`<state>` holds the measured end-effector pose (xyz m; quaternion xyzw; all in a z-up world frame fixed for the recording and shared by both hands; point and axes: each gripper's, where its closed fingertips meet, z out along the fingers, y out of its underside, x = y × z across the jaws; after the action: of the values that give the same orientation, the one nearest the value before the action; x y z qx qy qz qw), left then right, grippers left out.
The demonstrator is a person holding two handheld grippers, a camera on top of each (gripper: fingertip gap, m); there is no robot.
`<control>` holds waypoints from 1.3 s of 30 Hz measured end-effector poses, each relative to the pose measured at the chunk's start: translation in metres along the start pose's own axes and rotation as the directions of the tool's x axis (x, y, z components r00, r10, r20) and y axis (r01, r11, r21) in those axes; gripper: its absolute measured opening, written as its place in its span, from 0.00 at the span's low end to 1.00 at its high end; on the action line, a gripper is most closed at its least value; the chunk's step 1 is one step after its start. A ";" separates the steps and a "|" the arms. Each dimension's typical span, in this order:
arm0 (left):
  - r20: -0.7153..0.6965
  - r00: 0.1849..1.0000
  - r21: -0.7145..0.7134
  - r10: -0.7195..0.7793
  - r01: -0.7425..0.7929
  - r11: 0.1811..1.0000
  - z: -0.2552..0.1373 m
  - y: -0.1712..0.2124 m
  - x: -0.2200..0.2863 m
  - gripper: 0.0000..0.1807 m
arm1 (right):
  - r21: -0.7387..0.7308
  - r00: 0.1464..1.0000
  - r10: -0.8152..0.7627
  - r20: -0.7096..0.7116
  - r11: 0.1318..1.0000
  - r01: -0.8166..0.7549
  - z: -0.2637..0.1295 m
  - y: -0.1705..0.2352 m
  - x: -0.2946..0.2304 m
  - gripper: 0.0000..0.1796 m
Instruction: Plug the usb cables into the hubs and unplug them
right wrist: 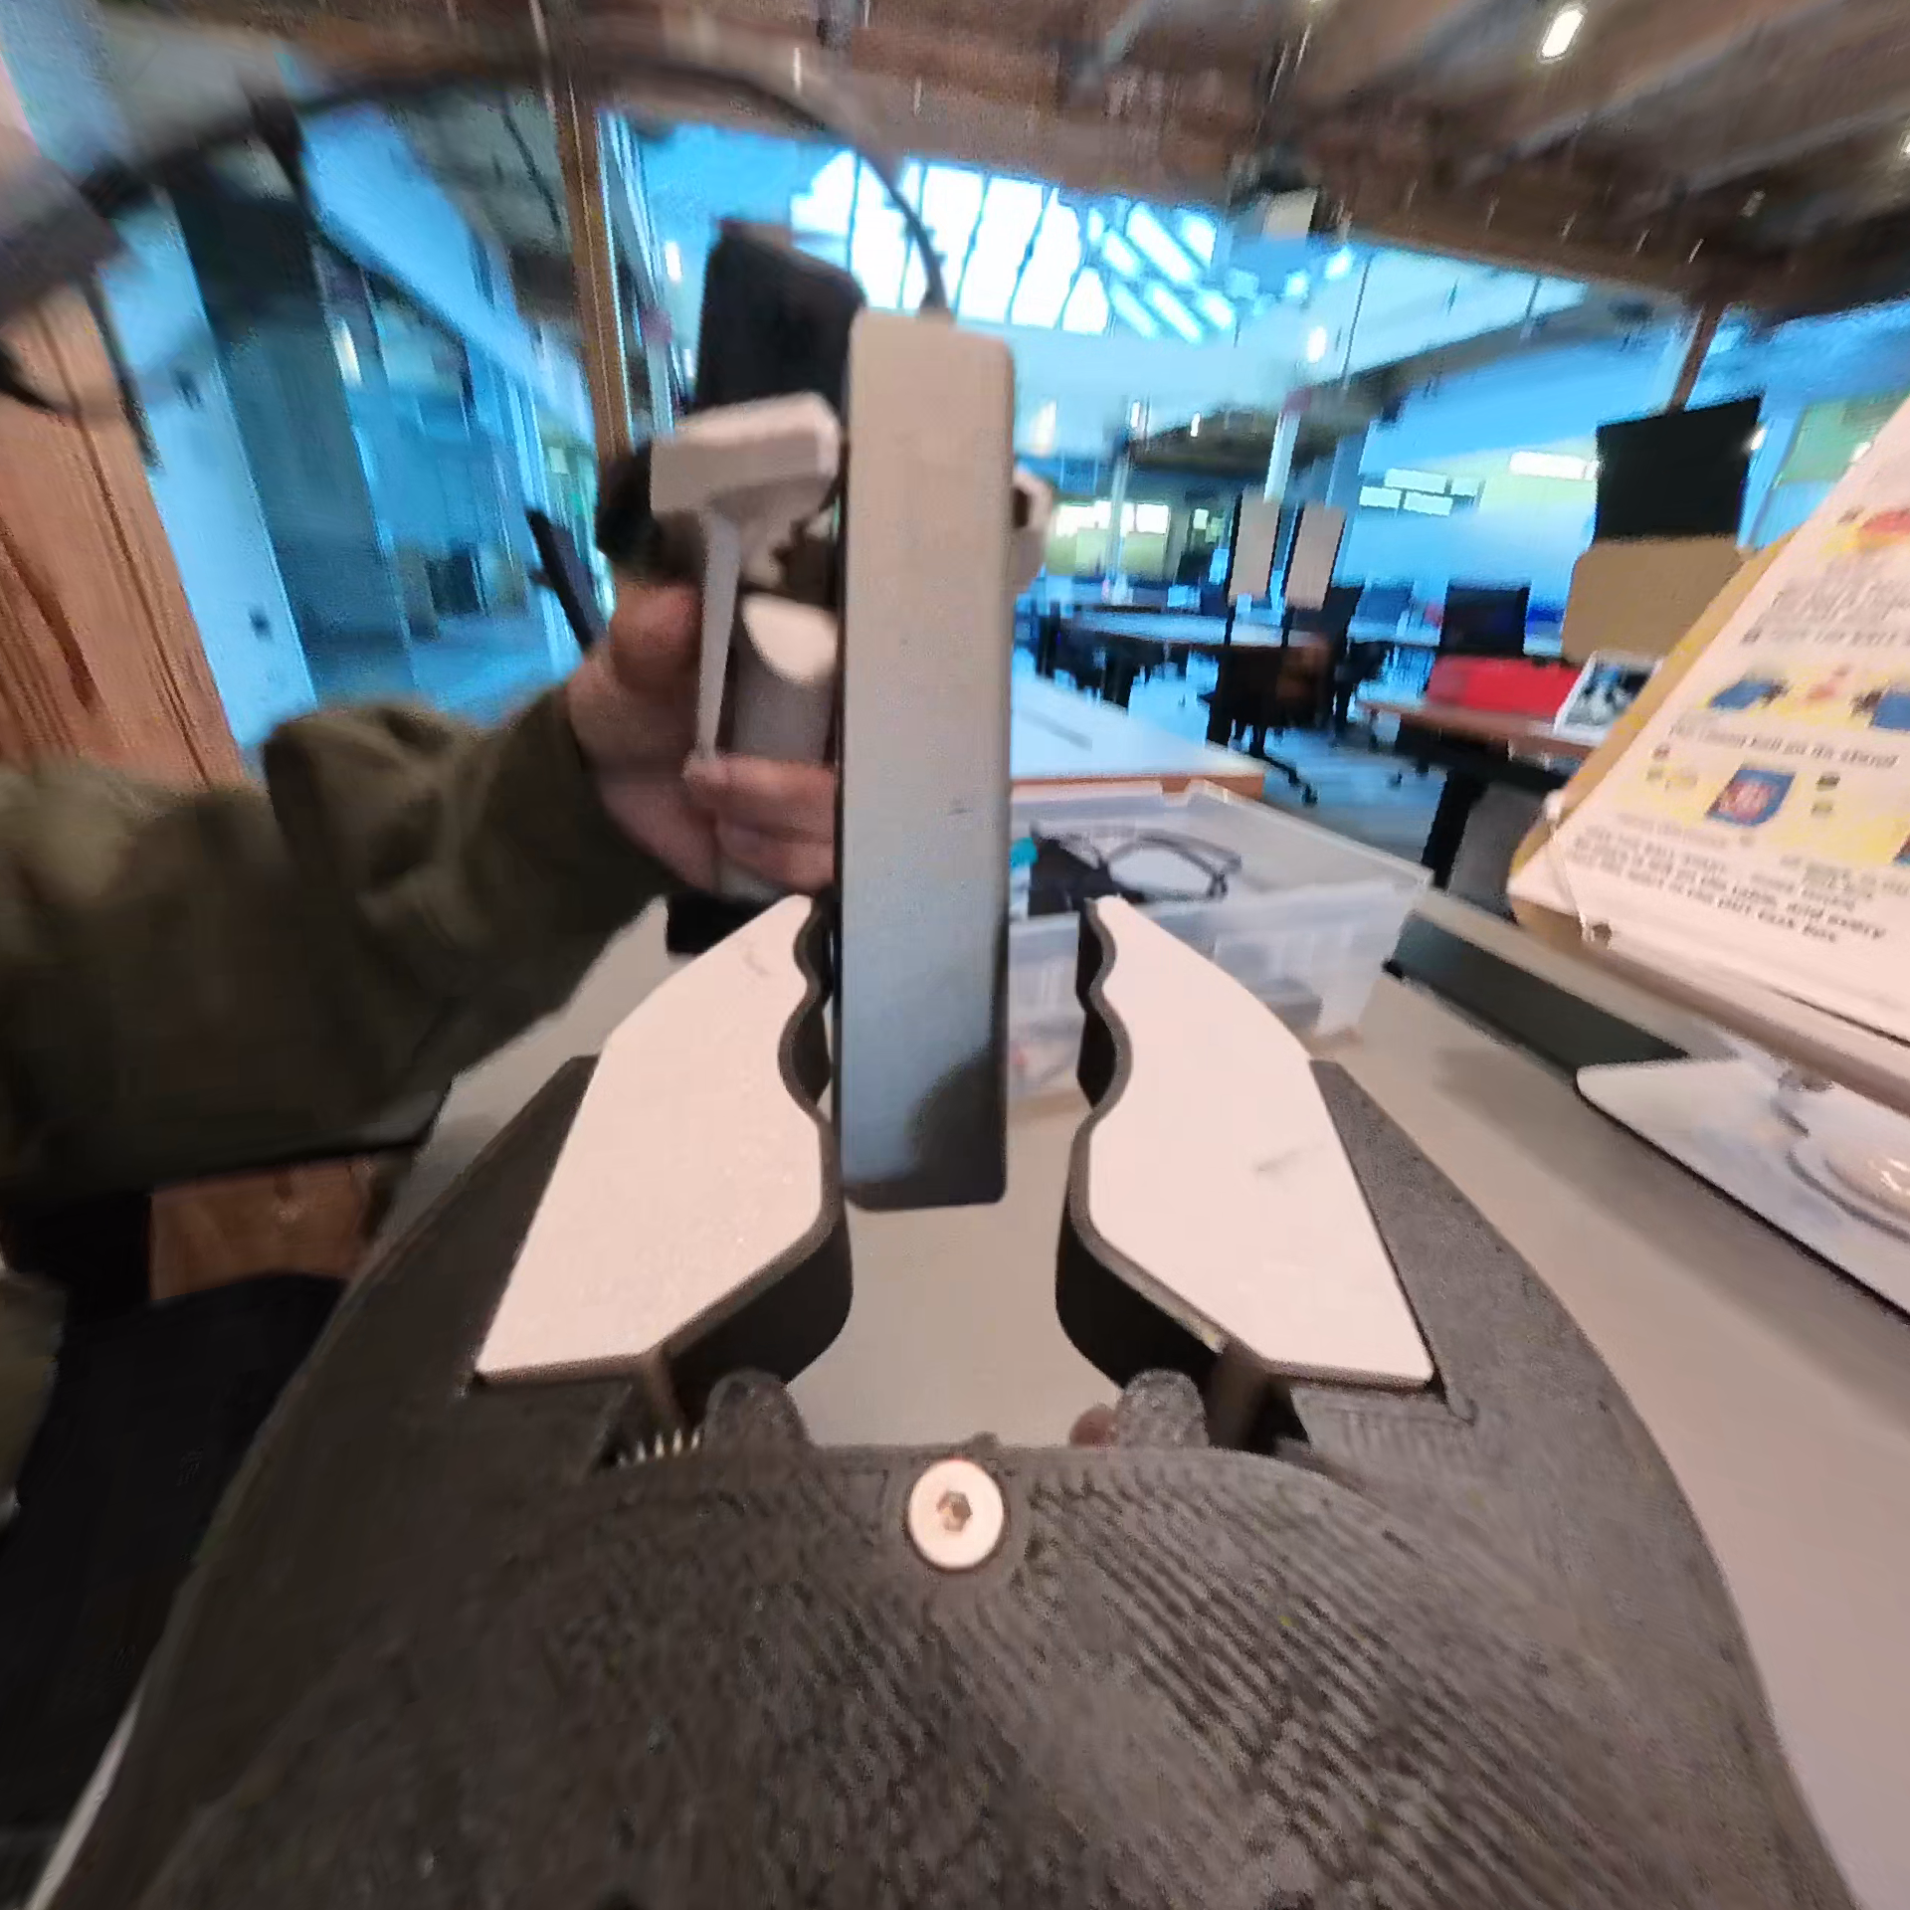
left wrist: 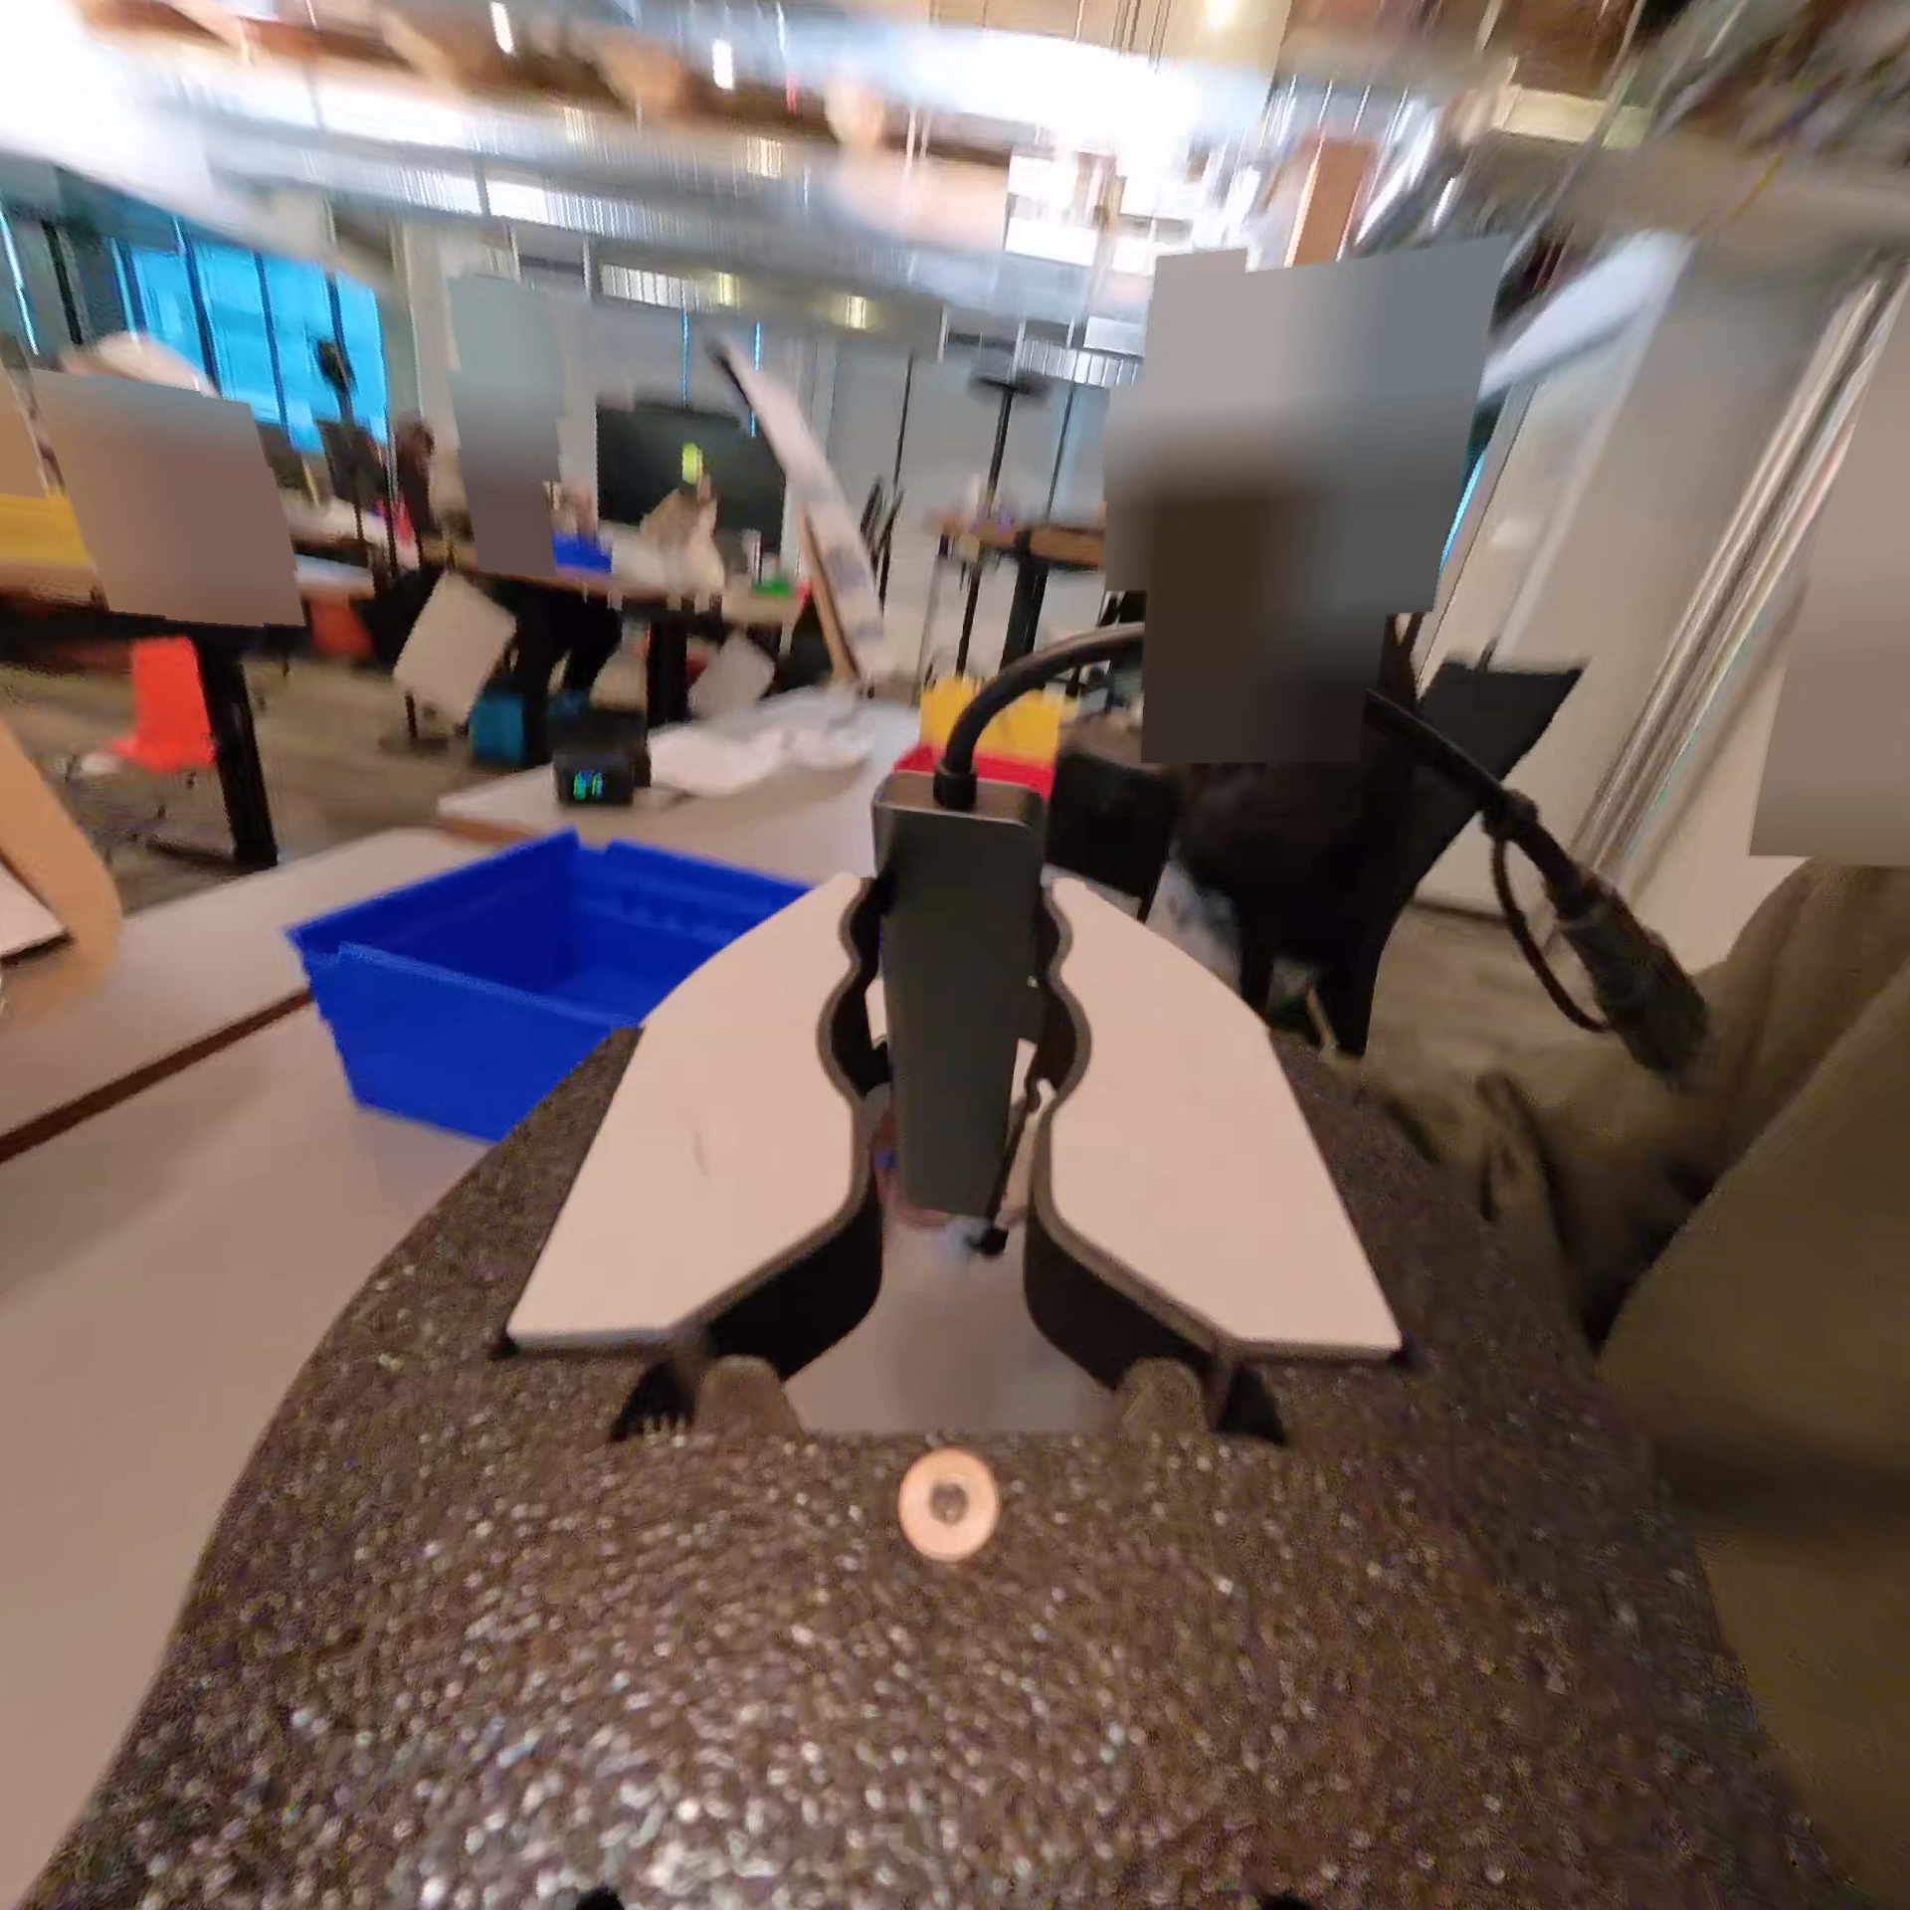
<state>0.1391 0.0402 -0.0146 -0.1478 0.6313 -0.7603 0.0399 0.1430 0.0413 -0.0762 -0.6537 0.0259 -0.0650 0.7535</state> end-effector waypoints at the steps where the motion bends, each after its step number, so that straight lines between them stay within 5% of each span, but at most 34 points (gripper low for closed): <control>1: -0.011 1.000 0.082 0.003 -0.002 0.997 -0.005 -0.007 0.003 0.15 | 0.067 1.000 0.029 0.000 0.997 -0.029 -0.003 -0.010 -0.001 0.25; 6: -0.078 0.997 0.425 -0.020 0.052 0.904 -0.023 -0.021 0.017 0.15 | 0.268 0.996 0.090 0.002 0.960 -0.087 -0.009 -0.034 -0.013 0.23; 16: -0.317 0.937 0.573 -0.145 0.311 0.758 -0.031 -0.005 0.014 0.15 | 0.178 0.995 0.053 -0.085 0.983 -0.037 -0.004 -0.017 -0.029 0.18; 19: -0.300 0.931 0.499 -0.209 0.340 0.797 -0.024 0.005 0.003 0.15 | 0.173 0.982 0.063 -0.178 0.984 -0.032 -0.015 -0.013 -0.017 0.18; 26: 0.164 0.965 0.141 -0.204 0.181 0.973 -0.023 0.057 -0.037 0.33 | 0.172 0.898 0.004 -0.441 0.982 0.080 -0.050 -0.012 0.016 0.18; 28: 0.441 0.887 0.038 -0.137 0.134 0.990 -0.054 0.066 -0.070 0.30 | 0.112 0.843 -0.043 -0.536 0.986 0.122 -0.061 -0.009 0.030 0.18; 30: 0.709 0.698 0.024 -0.099 0.116 0.993 -0.101 0.057 -0.098 0.26 | 0.076 0.800 -0.066 -0.597 0.987 0.138 -0.070 -0.006 0.041 0.18; 33: 0.836 0.548 -0.044 0.004 0.059 0.997 -0.124 0.033 -0.091 0.19 | 0.024 0.728 -0.082 -0.681 0.991 0.133 -0.078 0.005 0.056 0.18; 36: 0.708 0.682 -0.221 0.181 -0.028 0.975 -0.067 0.034 -0.046 0.15 | -0.030 0.674 -0.119 -0.729 0.989 0.142 -0.078 0.019 0.059 0.18; 39: 0.559 0.828 -0.286 0.037 0.151 0.946 -0.009 0.075 -0.017 0.26 | -0.068 0.640 -0.164 -0.751 0.983 0.172 -0.072 0.028 0.053 0.18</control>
<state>0.1433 0.0377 -0.0914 -0.3866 0.7014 -0.5727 0.1748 0.1881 -0.0322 -0.1113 -0.5637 0.2747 -0.3996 0.6686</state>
